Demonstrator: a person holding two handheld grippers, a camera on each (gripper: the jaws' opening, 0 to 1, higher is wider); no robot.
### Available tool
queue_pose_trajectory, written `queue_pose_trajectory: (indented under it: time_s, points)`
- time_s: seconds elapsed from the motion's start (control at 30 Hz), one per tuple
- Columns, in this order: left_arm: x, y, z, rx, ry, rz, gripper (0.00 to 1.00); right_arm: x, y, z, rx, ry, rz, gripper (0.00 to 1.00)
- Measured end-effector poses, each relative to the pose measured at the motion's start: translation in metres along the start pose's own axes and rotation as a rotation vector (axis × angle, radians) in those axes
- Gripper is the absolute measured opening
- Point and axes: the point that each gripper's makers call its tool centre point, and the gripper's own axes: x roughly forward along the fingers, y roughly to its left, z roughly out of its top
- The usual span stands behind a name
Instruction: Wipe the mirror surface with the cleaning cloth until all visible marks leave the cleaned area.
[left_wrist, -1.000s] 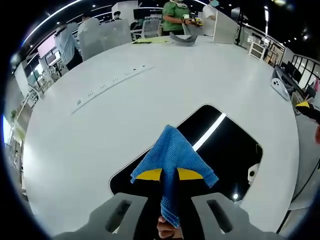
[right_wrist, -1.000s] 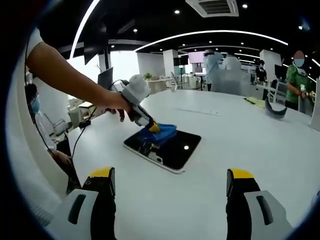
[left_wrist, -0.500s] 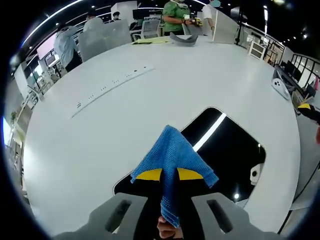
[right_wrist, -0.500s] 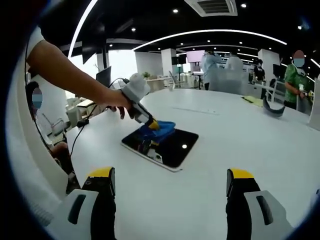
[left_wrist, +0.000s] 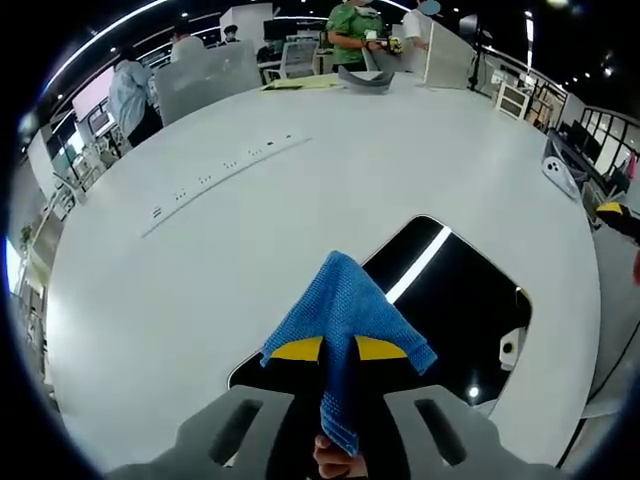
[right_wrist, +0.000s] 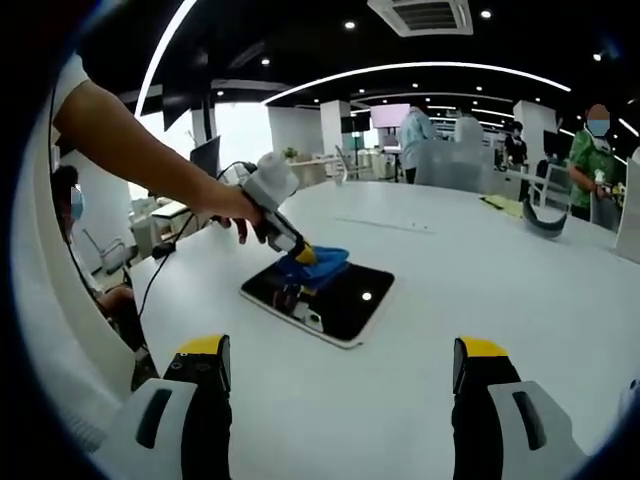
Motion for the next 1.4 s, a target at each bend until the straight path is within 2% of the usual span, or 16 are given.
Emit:
queue_pose_trajectory:
  time_s: [0.3,0.6,0.97,1.4]
  points:
    - [-0.001,0.0,0.0,0.015,-0.018,0.012,0.1,-0.002,0.004,-0.002,-0.005,0.005,0.004,0.92]
    - [-0.003,0.005,-0.003,0.031,-0.022,0.007,0.21,-0.002,0.006,0.0,-0.006,0.004,0.006,0.92]
    - [-0.006,0.007,-0.007,0.048,-0.01,-0.014,0.27,-0.002,0.01,0.002,-0.012,0.003,0.014,0.92]
    - [-0.014,0.022,-0.017,0.051,-0.005,-0.006,0.33,-0.004,0.016,-0.002,-0.019,0.016,0.012,0.92]
